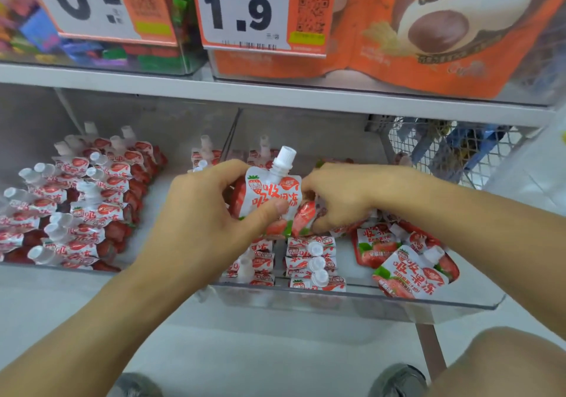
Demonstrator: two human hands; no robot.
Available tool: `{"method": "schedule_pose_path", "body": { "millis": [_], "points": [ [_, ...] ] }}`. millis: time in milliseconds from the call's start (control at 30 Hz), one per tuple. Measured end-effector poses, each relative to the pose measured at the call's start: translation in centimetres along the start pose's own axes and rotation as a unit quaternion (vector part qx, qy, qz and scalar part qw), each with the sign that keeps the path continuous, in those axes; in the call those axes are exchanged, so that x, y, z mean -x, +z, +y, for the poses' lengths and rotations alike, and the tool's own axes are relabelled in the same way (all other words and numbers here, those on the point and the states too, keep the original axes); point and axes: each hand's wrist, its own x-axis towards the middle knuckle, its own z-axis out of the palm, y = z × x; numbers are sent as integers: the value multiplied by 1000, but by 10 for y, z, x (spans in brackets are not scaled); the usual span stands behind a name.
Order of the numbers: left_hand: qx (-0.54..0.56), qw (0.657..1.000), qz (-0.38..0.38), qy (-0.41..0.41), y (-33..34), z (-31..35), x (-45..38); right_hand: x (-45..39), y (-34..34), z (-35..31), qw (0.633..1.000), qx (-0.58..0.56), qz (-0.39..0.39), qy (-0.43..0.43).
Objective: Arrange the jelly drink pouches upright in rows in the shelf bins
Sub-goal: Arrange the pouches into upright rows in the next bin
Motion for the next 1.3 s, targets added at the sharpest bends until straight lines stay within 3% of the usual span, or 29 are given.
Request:
{"method": "schedule_pose_path", "body": {
  "millis": [100, 367, 600, 833, 1033, 1133, 1300],
  "points": [
    [-10, 1000, -2, -4, 5, 0, -2, 1, 8, 5, 999, -5, -37, 28],
    [-27, 1000, -8, -3, 7, -2, -3, 15, 11, 9, 999, -40, -17, 13],
    [-23, 1000, 2, -8, 9, -1, -7, 22, 8, 5, 991, -121, 60, 2],
    [-4, 1000, 15, 9, 22, -1, -12, 22, 44, 0, 969, -243, -35, 8],
    [-14, 1000, 8, 27, 41, -4, -29, 31, 37, 5, 958, -280, -60, -1],
    [-52, 998, 21, 37, 51, -3, -40, 35, 45, 14, 932, -362, -17, 22],
    [-76, 997, -1, 26, 67, -1, -46, 45, 44, 22, 849, -504, 142, 75]
  ]
}}
